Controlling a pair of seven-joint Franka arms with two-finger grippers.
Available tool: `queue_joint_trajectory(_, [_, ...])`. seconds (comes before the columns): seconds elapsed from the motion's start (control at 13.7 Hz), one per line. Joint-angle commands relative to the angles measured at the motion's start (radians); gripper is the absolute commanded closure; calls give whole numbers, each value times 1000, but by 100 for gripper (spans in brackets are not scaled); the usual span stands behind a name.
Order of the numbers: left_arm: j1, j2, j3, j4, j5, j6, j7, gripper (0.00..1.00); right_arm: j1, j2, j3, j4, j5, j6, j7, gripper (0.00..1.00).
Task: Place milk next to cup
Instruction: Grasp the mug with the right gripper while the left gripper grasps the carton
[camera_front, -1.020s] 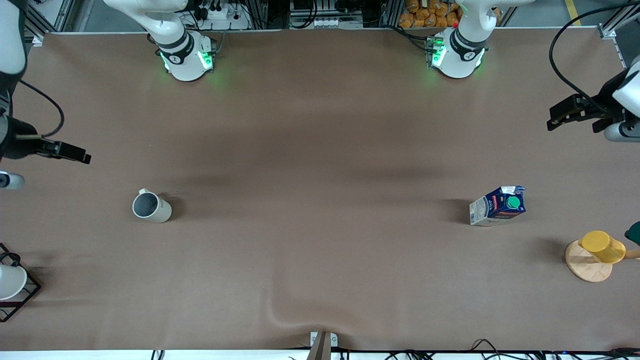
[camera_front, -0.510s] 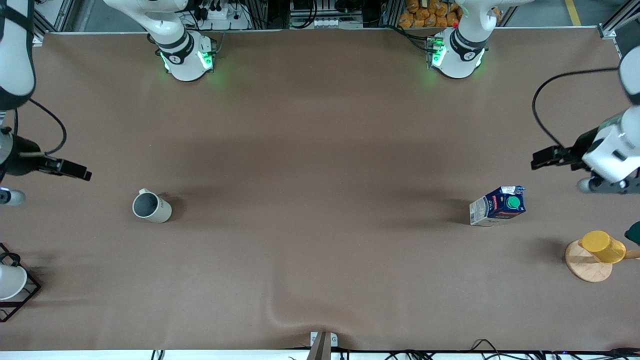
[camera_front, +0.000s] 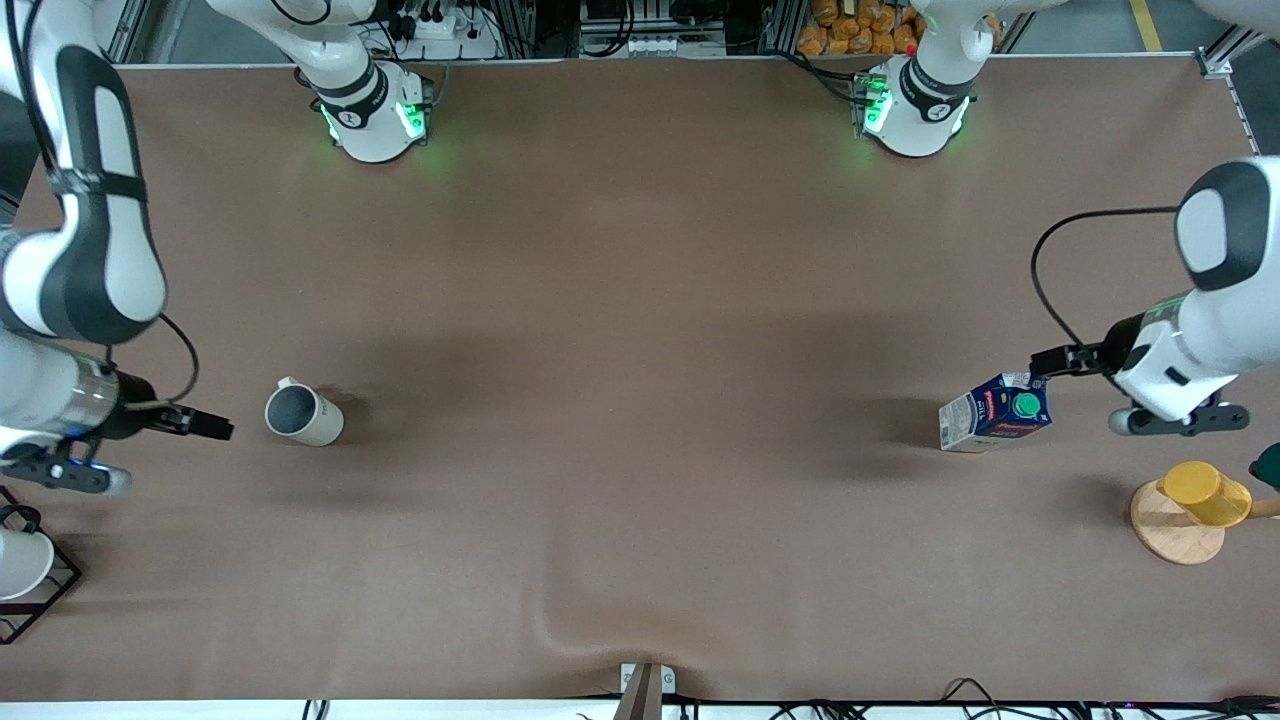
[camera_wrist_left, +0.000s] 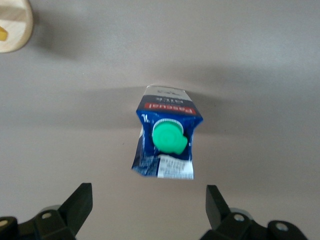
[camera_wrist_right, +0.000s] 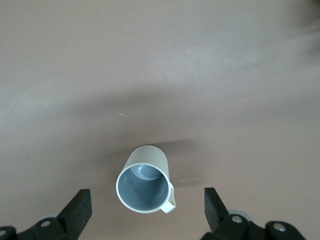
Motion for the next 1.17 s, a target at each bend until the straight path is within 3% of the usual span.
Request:
queue_joint_trajectory(0.0, [3, 7, -7, -5, -10, 41, -65, 0, 39, 26, 1, -43, 12, 71, 1, 0])
queue_joint_trajectory(0.36, [-8, 53, -7, -67, -9, 173, -80, 0, 42, 23, 1, -138, 12, 127, 1, 0])
queue_joint_trajectory(1.09, [-14, 65, -7, -103, 43, 184, -68, 0, 70, 59, -1, -246, 1, 174, 0, 0])
